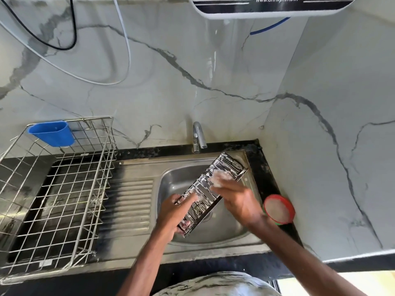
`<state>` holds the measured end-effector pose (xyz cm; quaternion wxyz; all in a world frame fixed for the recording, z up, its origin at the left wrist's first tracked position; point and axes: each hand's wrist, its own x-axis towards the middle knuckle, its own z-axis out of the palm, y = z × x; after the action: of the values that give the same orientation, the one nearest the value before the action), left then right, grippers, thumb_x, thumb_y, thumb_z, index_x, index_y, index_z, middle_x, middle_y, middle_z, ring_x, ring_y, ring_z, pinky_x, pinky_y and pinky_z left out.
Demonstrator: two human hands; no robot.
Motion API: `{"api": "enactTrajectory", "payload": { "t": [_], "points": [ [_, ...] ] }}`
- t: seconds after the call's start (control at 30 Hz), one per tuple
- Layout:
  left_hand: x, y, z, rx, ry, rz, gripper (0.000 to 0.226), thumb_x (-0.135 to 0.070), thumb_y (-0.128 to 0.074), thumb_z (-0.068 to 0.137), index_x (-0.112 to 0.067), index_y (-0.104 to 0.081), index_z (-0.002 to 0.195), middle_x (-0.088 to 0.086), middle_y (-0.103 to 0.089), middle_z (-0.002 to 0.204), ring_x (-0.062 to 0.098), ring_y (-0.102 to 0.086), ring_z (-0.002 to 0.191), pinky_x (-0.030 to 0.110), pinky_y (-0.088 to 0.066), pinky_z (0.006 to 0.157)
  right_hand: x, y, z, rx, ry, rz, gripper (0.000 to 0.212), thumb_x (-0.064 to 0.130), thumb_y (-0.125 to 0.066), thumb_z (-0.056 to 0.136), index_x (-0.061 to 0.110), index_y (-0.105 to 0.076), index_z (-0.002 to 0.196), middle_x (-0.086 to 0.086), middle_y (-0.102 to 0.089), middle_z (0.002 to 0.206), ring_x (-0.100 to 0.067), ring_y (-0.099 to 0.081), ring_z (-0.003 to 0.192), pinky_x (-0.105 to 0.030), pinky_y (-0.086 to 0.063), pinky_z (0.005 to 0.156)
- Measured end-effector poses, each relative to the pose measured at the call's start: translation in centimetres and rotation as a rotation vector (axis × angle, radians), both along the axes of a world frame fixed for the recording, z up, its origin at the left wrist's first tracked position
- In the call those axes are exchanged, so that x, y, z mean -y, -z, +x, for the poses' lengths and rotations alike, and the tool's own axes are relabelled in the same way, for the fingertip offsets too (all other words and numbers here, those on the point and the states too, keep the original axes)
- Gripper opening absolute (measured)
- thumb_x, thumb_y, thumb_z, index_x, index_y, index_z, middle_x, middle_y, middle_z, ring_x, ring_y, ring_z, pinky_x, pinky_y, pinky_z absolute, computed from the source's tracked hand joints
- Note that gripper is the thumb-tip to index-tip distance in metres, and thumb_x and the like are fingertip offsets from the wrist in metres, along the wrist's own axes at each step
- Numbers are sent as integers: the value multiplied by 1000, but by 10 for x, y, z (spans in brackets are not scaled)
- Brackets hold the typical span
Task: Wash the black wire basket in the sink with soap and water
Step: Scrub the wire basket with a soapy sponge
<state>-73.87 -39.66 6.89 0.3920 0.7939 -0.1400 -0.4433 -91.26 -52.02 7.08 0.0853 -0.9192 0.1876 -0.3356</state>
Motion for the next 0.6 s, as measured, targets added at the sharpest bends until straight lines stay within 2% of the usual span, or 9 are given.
{"api": "enactTrajectory", "payload": {
  "t": [0.1, 0.17, 0.23, 0.3, 0.37, 0.43, 0.5, 0.6],
  "points": [
    [1, -3, 1, 54, 36, -5, 57, -61, -83, 75, -32, -51, 113, -8, -63, 91, 17, -71, 66, 31, -59, 65, -7, -19, 4, 32, -19, -48, 34, -2, -48, 84, 10, -80, 92, -13, -74, 112, -30, -74, 98, -37, -64, 65],
    [1, -7, 1, 77, 62, -16, 55, -58, -83, 77, -34, -48, 112, -11, -60, 86, 19, -72, 69, 36, -62, 74, 14, -29, 1, 97, 70, -58, 35, -5, -51, 80, 10, -81, 91, -12, -76, 105, -29, -75, 90, -35, -63, 71],
    [2, -7, 3, 67, 66, -28, 52, -55, -84, 78, -34, -49, 110, -11, -60, 86, 21, -74, 72, 45, -65, 80, 38, -34, -1, 123, 190, -5, 44, -18, -56, 73, 11, -80, 97, -9, -75, 111, -26, -74, 99, -39, -64, 77],
    [3, -8, 4, 56, 67, -36, 49, -54, -85, 77, -36, -50, 107, -9, -62, 90, 24, -77, 80, 51, -64, 82, 51, -34, -1, 157, 261, 39, 56, -29, -58, 65, 10, -79, 100, -6, -75, 114, -23, -71, 109, -37, -62, 84],
    [2, -7, 5, 46, 57, -42, 47, -55, -84, 78, -37, -51, 105, -10, -61, 93, 26, -78, 86, 52, -64, 84, 46, -33, 2, 157, 246, 38, 54, -26, -57, 67, 8, -78, 103, -8, -74, 116, -23, -69, 113, -35, -58, 94],
    [2, -6, 6, 48, 45, -47, 49, -56, -85, 77, -37, -51, 108, -11, -63, 97, 26, -77, 86, 52, -63, 84, 27, -31, 8, 125, 184, -14, 38, -12, -55, 78, 8, -78, 99, -12, -74, 116, -28, -71, 110, -40, -62, 86],
    [1, -5, 8, 74, 47, -39, 55, -58, -86, 74, -37, -52, 111, -9, -66, 102, 25, -78, 84, 52, -64, 83, 7, -24, 12, 70, 100, -47, 34, -13, -57, 78, 8, -79, 94, -14, -74, 116, -31, -71, 108, -43, -64, 72],
    [1, -7, 12, 116, 52, -33, 56, -58, -86, 72, -33, -55, 111, -7, -67, 107, 20, -75, 77, 47, -64, 79, 11, -17, 9, 52, 91, -20, 37, -11, -54, 80, 10, -80, 95, -12, -73, 117, -31, -72, 108, -45, -64, 77]
  ]
}}
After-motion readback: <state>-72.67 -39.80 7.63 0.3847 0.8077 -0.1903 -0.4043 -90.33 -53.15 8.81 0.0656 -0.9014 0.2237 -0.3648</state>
